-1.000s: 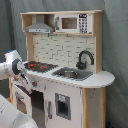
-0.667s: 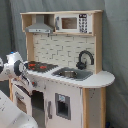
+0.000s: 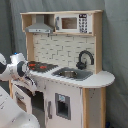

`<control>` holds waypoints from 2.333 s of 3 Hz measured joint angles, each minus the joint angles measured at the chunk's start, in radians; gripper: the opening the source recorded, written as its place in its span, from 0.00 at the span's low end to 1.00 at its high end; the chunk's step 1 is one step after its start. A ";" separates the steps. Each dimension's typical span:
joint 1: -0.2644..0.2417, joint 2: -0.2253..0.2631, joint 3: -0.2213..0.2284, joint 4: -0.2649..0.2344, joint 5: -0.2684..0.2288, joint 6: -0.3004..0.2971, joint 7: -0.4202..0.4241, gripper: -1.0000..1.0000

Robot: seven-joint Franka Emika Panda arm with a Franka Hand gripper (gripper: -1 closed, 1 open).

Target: Play with the kitchen

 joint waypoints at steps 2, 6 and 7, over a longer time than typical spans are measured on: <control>-0.102 0.000 0.114 0.020 0.000 0.043 -0.007 1.00; -0.253 -0.001 0.290 0.049 0.036 0.096 -0.001 0.00; -0.260 -0.001 0.316 0.043 0.090 0.094 0.086 0.00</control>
